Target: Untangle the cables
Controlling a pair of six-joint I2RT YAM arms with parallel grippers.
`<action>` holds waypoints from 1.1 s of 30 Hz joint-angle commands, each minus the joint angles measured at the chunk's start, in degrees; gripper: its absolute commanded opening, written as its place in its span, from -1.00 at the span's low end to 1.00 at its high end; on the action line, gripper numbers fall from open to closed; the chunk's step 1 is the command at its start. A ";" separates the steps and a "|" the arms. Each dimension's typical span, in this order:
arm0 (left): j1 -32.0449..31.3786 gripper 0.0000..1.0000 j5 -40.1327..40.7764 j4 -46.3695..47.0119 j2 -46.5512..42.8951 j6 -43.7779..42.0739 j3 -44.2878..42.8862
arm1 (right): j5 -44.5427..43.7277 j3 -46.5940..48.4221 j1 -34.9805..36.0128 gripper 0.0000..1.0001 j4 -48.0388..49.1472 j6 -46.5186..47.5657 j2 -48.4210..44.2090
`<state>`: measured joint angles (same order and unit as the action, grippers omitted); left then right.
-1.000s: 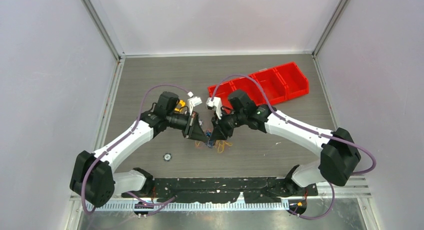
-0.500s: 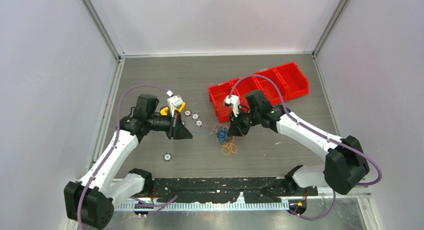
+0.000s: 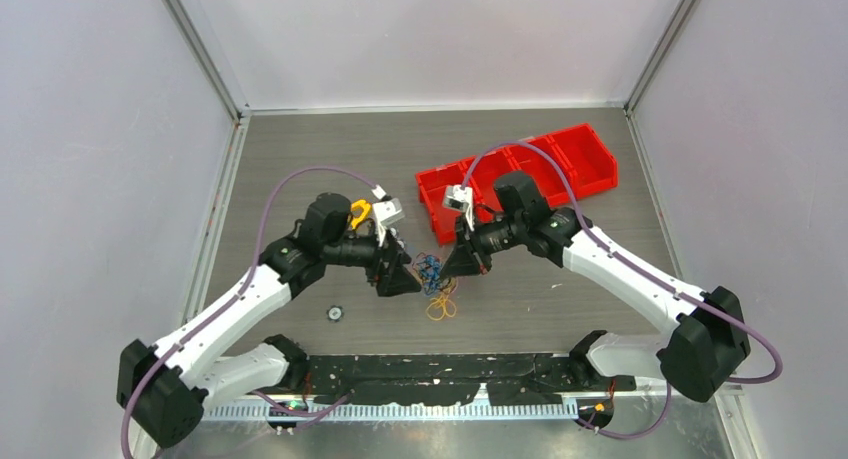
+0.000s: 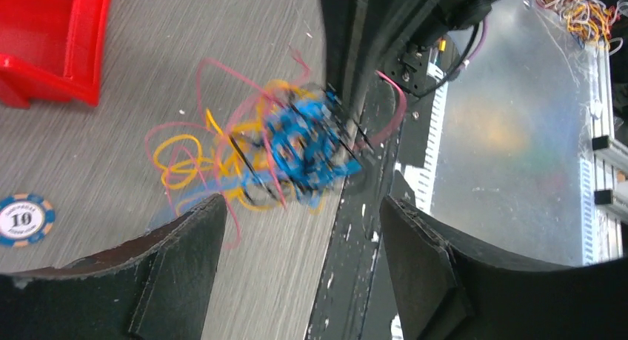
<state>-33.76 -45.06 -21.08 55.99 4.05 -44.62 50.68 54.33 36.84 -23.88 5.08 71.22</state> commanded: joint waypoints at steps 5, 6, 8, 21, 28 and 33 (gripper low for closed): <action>-5.09 -0.74 18.67 5.10 7.53 6.97 -3.59 | 4.64 4.96 2.09 -0.89 1.35 -2.91 -1.28; -4.82 -0.88 22.06 3.91 7.30 6.53 -3.56 | 4.88 5.07 2.10 -0.89 1.06 -2.96 -1.68; -2.82 -1.00 22.57 3.57 6.24 7.03 -2.33 | 5.95 4.98 2.10 -0.89 0.89 -3.81 -2.07; 7.97 0.44 2.44 7.44 -11.33 7.33 5.72 | 6.05 3.22 -1.24 -0.89 7.31 -11.96 -3.02; -4.58 0.43 17.24 12.98 -6.13 7.90 0.96 | 8.89 4.13 0.39 -0.89 14.19 -18.51 0.33; -6.72 0.21 24.72 16.55 -0.75 10.83 0.15 | 12.04 4.28 2.02 -0.89 19.39 -23.29 0.98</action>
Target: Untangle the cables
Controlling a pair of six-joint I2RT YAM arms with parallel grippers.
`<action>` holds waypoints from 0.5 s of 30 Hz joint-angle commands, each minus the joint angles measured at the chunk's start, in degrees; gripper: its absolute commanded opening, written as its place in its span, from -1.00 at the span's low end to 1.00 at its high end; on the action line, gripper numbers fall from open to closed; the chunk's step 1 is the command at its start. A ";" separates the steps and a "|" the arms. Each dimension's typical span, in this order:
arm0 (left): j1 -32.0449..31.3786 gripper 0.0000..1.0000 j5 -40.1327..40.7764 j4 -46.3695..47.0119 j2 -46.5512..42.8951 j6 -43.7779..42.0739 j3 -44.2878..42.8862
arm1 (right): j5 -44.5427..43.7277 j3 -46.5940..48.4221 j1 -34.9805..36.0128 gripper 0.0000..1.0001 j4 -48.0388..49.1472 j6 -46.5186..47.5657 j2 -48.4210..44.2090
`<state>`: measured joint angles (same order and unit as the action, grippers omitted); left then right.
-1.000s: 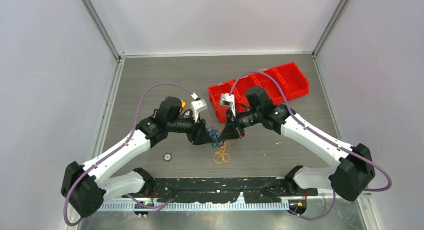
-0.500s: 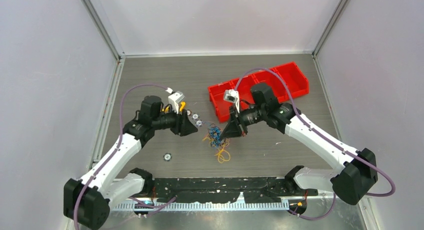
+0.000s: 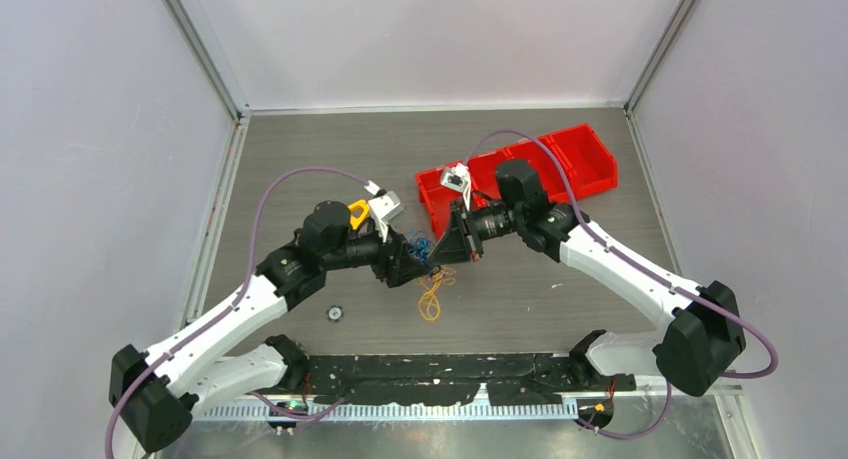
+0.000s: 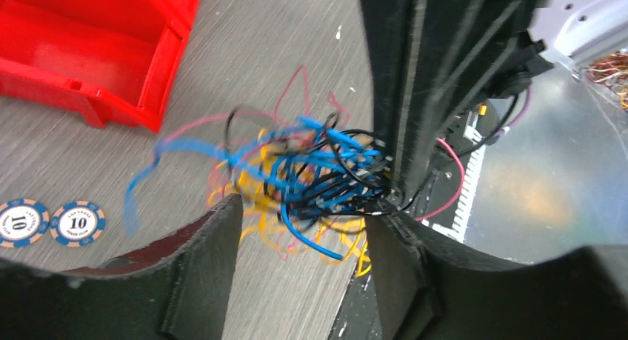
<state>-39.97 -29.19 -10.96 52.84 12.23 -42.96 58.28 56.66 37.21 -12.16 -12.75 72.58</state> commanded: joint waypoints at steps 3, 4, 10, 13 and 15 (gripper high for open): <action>-0.52 0.05 4.78 9.95 4.05 6.35 -0.86 | 6.21 1.66 3.05 -0.89 10.61 -8.39 -0.06; -0.55 -0.06 3.68 10.52 4.69 7.87 -0.41 | 6.84 0.89 3.37 -0.89 12.62 -9.90 0.07; 2.74 -1.00 1.14 12.09 3.35 10.85 3.03 | 11.66 -2.64 2.91 -0.89 34.78 -27.48 0.28; 7.71 -1.00 -2.87 8.21 1.55 10.53 5.01 | 12.34 -3.62 0.38 -0.89 38.94 -32.55 -1.01; 11.62 -1.00 -4.76 5.47 -0.86 8.40 6.49 | 13.01 -4.10 -1.75 -0.89 39.42 -32.89 -1.96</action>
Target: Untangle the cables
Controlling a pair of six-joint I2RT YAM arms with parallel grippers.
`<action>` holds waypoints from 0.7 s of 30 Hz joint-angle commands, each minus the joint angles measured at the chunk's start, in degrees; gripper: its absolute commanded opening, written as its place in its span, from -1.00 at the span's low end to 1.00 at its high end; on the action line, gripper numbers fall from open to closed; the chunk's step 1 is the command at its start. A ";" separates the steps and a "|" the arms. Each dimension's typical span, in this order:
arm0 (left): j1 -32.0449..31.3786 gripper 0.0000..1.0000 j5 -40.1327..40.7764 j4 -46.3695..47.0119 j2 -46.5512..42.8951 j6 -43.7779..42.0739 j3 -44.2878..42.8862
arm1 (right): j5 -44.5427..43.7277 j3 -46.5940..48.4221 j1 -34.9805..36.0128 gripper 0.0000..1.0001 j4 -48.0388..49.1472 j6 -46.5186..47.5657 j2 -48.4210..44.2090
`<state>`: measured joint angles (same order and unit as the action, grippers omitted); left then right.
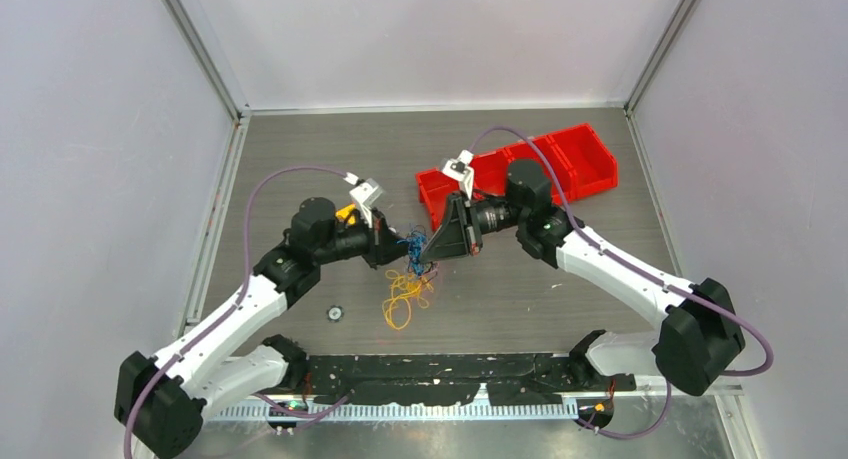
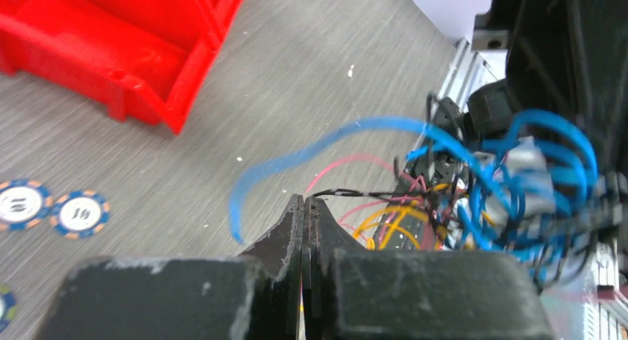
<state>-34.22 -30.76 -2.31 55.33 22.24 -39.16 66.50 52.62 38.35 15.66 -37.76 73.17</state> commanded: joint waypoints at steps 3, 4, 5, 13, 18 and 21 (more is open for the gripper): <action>11.01 -1.00 -4.56 -9.35 -6.30 -8.16 3.22 | 6.26 -0.61 -5.38 -0.89 9.67 -6.70 -4.19; 12.45 -1.00 -5.09 -11.27 -7.11 -11.03 2.96 | 6.86 -0.46 -6.13 -0.89 8.34 -5.74 -4.58; 13.76 -1.00 -4.47 -13.45 -7.87 -14.23 2.68 | 7.10 -0.35 -6.42 -0.89 4.95 -3.17 -5.22; 18.22 -1.00 -4.12 -22.55 -9.69 -23.30 -0.31 | 8.39 1.30 -7.63 -0.89 -13.21 10.91 -6.95; 11.44 0.38 -16.59 -17.58 -10.90 -20.62 -4.79 | 6.67 2.54 -7.63 -0.89 -20.81 17.61 -6.69; 2.20 0.55 -12.95 -12.87 -9.86 -17.08 -7.72 | 6.40 3.79 -6.29 -0.89 -21.35 18.79 -5.14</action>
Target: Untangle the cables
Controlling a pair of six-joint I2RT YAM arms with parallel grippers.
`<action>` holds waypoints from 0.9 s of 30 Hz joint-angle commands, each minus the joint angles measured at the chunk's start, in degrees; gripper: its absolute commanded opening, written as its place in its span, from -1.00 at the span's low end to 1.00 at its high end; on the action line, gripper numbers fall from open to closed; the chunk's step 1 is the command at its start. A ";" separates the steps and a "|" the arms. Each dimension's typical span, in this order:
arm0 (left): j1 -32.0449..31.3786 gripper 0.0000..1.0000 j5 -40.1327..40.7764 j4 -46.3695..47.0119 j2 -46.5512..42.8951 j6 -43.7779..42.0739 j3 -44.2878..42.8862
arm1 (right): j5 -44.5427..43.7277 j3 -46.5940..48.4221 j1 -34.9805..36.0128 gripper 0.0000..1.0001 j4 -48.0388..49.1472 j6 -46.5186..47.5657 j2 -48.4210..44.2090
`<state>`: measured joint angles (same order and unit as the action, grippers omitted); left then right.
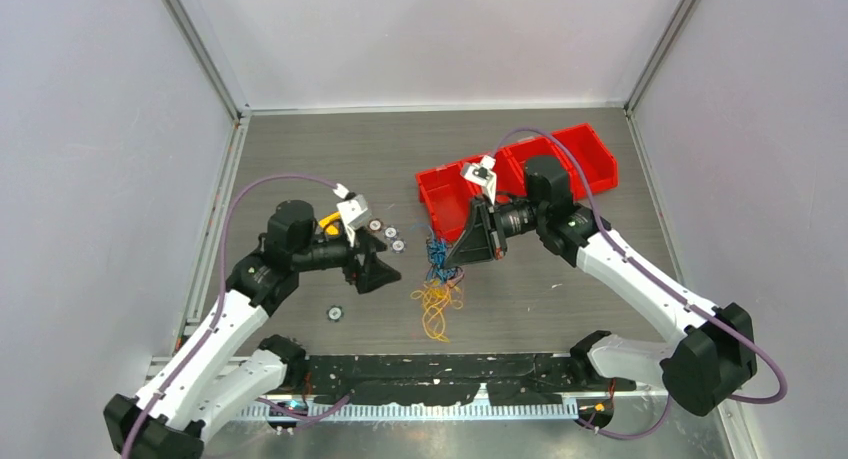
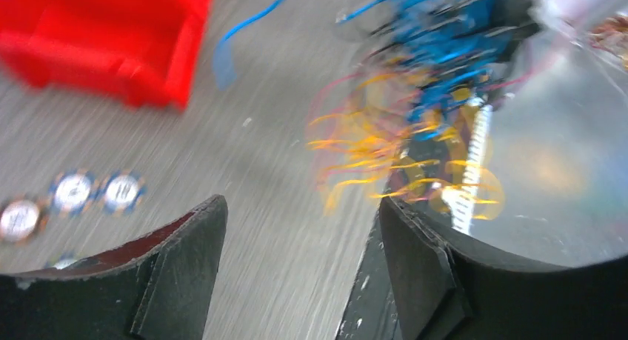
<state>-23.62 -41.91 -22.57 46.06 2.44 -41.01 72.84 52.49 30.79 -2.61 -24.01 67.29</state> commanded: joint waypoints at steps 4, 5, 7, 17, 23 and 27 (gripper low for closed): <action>-14.42 0.57 -1.59 10.39 4.97 4.00 -9.56 | -0.12 6.83 4.51 -0.89 -7.92 10.50 2.43; -15.11 0.58 -2.01 11.27 6.25 3.87 -10.02 | -0.18 7.45 5.72 -0.89 -9.51 11.98 2.83; -16.70 0.61 -3.04 12.23 9.39 2.57 -11.07 | -0.36 9.68 7.44 -0.89 -14.88 17.10 3.45; -15.60 -1.00 -10.28 -2.63 8.34 -9.32 -10.95 | -1.78 15.32 3.05 -0.89 -34.26 33.08 3.84; -0.31 -1.00 -12.02 -7.65 0.57 -8.30 -5.29 | -5.44 19.20 -6.95 -0.89 -56.78 52.84 4.76; 3.69 -1.00 -13.41 -9.94 0.96 -6.30 -4.42 | -6.98 19.94 -12.51 -0.89 -59.34 55.23 4.39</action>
<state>-22.57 -52.82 -26.59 46.83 -4.71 -46.54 67.59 70.15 21.82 -50.85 22.74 72.77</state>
